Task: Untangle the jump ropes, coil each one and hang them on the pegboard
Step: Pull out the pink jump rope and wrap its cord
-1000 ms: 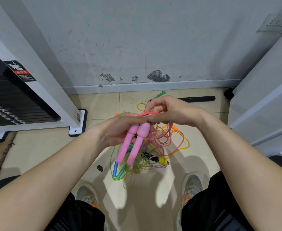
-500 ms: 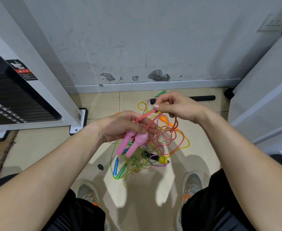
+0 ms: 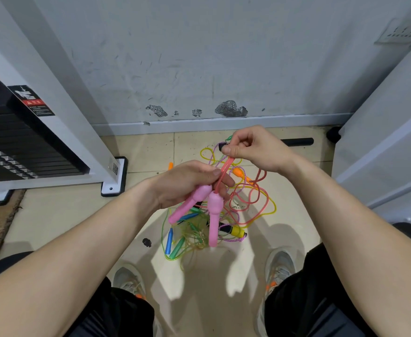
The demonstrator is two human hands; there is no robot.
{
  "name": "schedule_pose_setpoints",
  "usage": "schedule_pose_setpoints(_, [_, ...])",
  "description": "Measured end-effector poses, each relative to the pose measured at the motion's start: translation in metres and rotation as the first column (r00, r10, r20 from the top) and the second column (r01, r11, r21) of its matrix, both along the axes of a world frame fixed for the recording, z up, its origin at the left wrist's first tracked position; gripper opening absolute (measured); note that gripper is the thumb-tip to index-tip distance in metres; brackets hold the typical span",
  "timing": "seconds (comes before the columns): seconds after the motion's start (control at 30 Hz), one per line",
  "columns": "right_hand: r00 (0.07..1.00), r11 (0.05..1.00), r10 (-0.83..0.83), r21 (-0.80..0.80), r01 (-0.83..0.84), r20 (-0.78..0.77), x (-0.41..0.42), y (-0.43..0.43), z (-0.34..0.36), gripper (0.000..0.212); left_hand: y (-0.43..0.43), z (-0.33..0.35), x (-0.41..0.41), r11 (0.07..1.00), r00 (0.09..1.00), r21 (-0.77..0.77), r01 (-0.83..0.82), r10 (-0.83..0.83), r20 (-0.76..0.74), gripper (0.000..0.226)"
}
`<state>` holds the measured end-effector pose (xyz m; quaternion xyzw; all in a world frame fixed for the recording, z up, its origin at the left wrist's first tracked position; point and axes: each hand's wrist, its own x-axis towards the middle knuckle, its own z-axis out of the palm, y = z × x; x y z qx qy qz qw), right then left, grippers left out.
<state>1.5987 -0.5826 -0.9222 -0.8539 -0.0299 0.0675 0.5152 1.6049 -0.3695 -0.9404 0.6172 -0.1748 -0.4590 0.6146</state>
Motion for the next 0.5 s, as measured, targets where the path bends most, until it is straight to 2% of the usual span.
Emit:
schedule_pose_setpoints(0.07, [1.000,1.000,0.018,-0.004,-0.018,-0.007,-0.001,0.002,0.000,0.028,0.000,0.001,0.000,0.999,0.998,0.025,0.036,-0.038,0.059,0.030])
schedule_pose_setpoints(0.2, [0.999,1.000,0.028,0.011,-0.027,-0.024,-0.003,0.003,-0.001,0.026,0.002,-0.004,0.001,0.996,0.996,0.032,0.087,-0.087,0.024,0.031])
schedule_pose_setpoints(0.3, [0.998,0.998,0.041,0.046,-0.039,-0.047,-0.003,0.001,-0.001,0.023,0.004,-0.007,0.000,0.993,0.991,-0.029,0.116,-0.117,-0.059,0.032])
schedule_pose_setpoints(0.5, [0.977,0.980,0.191,0.082,-0.184,-0.094,-0.002,-0.012,0.002,0.014,0.004,-0.004,-0.005,0.988,0.961,-0.132,0.085,-0.116,-0.250,0.023])
